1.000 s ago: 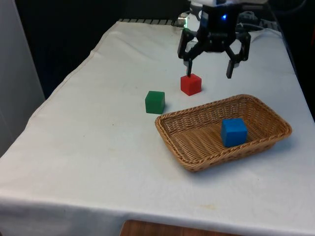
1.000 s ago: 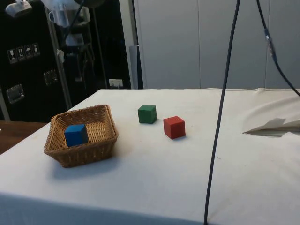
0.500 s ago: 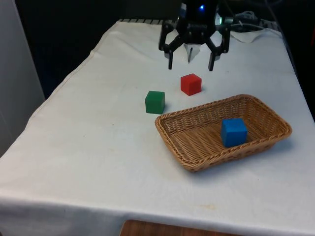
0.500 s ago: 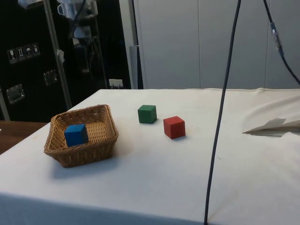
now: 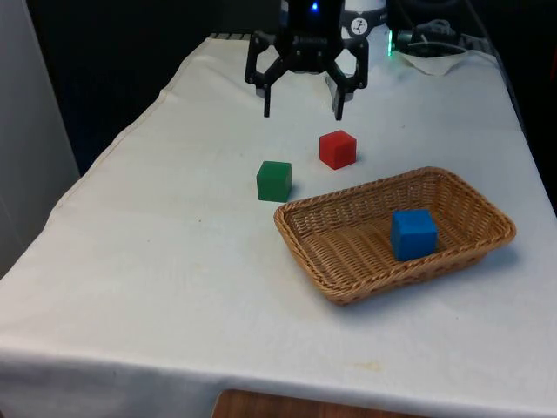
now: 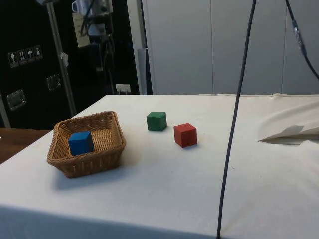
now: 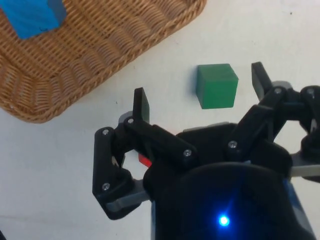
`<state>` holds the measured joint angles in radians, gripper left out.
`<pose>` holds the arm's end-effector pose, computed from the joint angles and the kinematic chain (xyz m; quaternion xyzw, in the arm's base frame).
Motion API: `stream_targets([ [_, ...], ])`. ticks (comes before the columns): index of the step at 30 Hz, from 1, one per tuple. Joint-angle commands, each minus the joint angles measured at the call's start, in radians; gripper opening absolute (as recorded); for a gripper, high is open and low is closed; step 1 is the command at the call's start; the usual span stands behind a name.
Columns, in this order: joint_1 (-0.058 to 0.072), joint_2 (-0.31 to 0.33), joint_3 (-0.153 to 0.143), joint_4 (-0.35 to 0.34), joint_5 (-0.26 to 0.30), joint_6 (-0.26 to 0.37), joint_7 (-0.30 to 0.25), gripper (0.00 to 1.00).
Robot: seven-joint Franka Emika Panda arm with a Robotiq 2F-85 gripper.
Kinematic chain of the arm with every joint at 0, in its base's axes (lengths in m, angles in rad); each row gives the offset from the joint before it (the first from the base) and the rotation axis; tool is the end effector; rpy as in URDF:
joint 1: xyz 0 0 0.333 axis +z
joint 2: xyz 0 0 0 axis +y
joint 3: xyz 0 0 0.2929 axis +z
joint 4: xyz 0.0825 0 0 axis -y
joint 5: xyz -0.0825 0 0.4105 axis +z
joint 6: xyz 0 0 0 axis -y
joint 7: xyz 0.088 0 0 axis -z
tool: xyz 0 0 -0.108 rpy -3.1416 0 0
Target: Pick up the blue cube and place it into the basket.
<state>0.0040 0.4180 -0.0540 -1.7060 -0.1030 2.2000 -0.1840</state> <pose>0.6821 -0.0349 0.3213 0.9930 0.0981 0.0315 0.0577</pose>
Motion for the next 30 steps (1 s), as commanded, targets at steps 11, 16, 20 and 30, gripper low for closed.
stream_targets([
  [11, 0.0, -0.032, -0.011, -0.047, 0.007, 0.015, 0.018, 1.0],
  [16, 0.003, -0.048, -0.012, -0.07, 0.004, 0.016, 0.054, 1.0],
  [20, 0.004, -0.051, -0.012, -0.075, 0.003, 0.015, 0.072, 1.0],
  [30, 0.004, -0.047, -0.013, -0.076, 0.002, 0.01, 0.136, 1.0],
])
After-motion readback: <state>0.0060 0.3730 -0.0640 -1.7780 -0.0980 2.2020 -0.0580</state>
